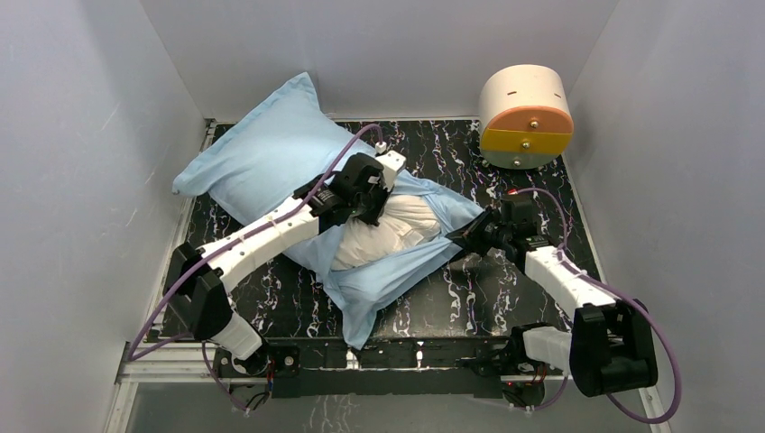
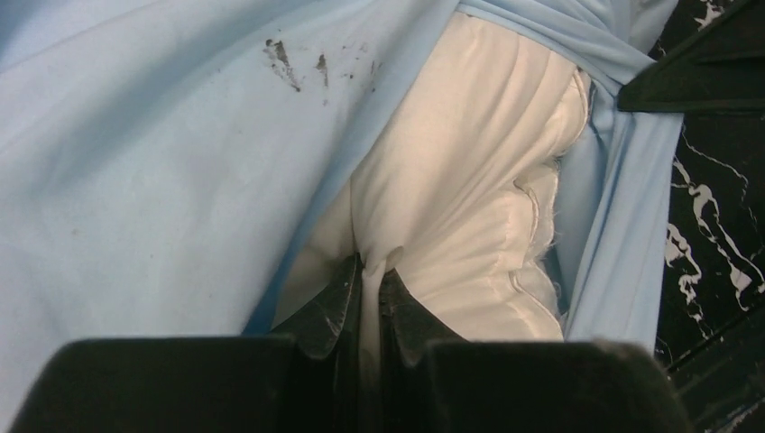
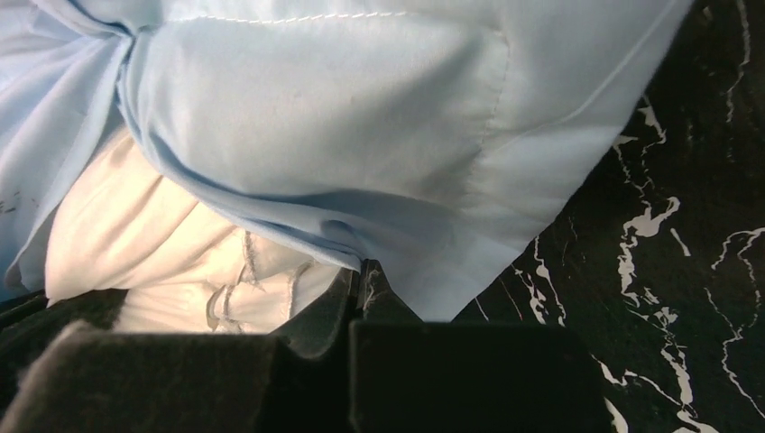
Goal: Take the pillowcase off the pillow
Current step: Remove the pillow from the pillowcase.
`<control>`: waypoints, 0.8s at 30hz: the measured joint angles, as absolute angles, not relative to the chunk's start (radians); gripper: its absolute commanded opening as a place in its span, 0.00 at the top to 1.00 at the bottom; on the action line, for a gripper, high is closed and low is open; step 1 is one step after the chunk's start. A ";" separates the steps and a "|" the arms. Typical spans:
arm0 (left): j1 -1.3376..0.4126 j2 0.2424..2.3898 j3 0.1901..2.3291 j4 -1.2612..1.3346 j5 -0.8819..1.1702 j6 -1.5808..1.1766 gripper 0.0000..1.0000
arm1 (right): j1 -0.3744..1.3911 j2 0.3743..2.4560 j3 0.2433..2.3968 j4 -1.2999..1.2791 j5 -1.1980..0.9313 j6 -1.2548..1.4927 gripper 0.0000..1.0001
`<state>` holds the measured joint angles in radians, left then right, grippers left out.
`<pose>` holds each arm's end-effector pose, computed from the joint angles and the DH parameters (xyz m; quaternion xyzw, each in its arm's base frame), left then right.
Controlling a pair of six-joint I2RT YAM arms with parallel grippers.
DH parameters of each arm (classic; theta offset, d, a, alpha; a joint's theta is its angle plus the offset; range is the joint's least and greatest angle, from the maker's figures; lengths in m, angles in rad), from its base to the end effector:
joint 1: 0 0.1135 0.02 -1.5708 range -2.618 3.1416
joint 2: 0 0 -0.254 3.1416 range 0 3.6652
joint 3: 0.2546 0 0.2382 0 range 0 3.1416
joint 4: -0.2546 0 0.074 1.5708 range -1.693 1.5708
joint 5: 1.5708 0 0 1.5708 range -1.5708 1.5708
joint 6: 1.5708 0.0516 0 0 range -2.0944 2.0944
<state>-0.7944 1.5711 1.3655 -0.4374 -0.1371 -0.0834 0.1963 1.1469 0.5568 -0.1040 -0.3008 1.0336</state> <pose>0.2560 -0.2506 0.3041 0.2818 0.8471 -0.1342 0.4301 0.2277 0.0609 0.1877 0.3058 0.8438 0.3529 0.2645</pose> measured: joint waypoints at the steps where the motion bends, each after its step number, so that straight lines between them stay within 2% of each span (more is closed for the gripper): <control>1: -0.790 1.558 1.355 -0.443 -0.111 -0.078 1.00 | 0.195 1.158 0.558 -0.102 -0.327 1.021 0.92; 5: -0.775 1.547 1.340 -0.455 -0.040 -0.090 1.00 | 0.181 1.199 0.592 -0.136 -0.402 0.947 0.81; 7: -0.765 1.547 1.340 -0.452 -0.010 -0.107 1.00 | 0.171 1.197 0.616 -0.171 -0.423 0.901 0.70; 10: -0.752 1.547 1.340 -0.448 0.020 -0.142 1.00 | 0.162 1.172 0.646 -0.231 -0.437 0.839 0.48; 13: -0.743 1.552 1.348 -0.451 0.049 -0.177 1.00 | 0.151 1.117 0.653 -0.275 -0.475 0.794 0.39; 17: -0.734 1.607 1.421 -0.476 0.083 -0.222 1.00 | 0.150 0.981 0.643 -0.303 -0.535 0.796 0.19; 20: -0.728 1.664 1.480 -0.479 0.099 -0.258 1.00 | 0.215 0.886 0.638 -0.316 -0.521 0.842 0.13; 24: -0.728 1.743 1.559 -0.480 0.108 -0.300 1.00 | 0.439 0.844 0.638 -0.303 -0.450 0.945 0.12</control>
<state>-0.7284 1.7428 1.5589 -0.4797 0.1078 -0.3004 0.4393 0.8444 0.6380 -0.3027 -0.4496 0.9455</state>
